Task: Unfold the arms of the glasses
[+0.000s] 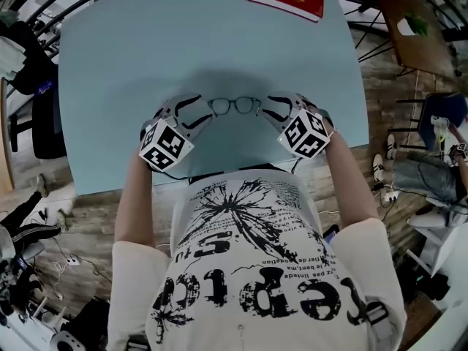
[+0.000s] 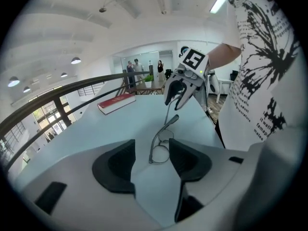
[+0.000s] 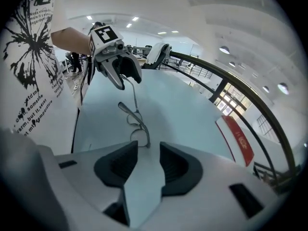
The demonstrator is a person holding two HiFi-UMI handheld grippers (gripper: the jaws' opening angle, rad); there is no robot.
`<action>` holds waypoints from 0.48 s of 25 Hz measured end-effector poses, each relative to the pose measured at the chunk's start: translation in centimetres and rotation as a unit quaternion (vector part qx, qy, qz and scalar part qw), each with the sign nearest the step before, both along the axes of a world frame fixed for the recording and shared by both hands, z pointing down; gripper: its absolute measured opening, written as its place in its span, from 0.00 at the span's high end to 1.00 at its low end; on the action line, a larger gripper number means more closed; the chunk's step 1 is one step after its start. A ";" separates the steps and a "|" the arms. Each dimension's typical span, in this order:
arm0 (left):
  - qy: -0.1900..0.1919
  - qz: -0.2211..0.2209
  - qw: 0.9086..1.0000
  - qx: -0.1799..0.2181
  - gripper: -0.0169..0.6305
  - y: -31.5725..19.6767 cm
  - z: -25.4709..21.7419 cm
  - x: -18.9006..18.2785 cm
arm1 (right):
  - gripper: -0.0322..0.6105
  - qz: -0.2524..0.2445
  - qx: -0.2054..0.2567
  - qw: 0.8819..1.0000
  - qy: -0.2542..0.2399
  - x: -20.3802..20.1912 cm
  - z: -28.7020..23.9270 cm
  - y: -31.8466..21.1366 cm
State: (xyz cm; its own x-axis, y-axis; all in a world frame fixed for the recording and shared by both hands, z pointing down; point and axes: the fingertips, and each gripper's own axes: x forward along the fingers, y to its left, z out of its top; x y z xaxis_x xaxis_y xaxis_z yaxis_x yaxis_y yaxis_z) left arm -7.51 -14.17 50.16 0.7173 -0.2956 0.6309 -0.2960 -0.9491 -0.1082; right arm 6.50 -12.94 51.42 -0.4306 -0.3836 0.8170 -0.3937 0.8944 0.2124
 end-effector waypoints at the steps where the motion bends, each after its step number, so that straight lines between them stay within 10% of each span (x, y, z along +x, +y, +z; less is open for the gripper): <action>1: 0.010 -0.009 1.000 0.007 0.63 0.2 -0.6 -0.3 | 0.72 0.013 0.002 1.000 0.000 0.5 -0.3 -0.1; 12: 0.132 -0.163 0.969 0.131 0.91 -1.9 -9.6 -3.0 | 0.93 0.171 0.131 0.970 -0.114 0.8 -7.7 -2.8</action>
State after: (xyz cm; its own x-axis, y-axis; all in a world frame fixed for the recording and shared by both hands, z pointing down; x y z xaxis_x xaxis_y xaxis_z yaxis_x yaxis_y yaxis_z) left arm -10.47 -16.09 40.54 0.6855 -0.6581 0.3112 -0.6248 -0.7513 -0.2125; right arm 7.31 -15.76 43.70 -0.3992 -0.7175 0.5708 -0.7213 0.6301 0.2875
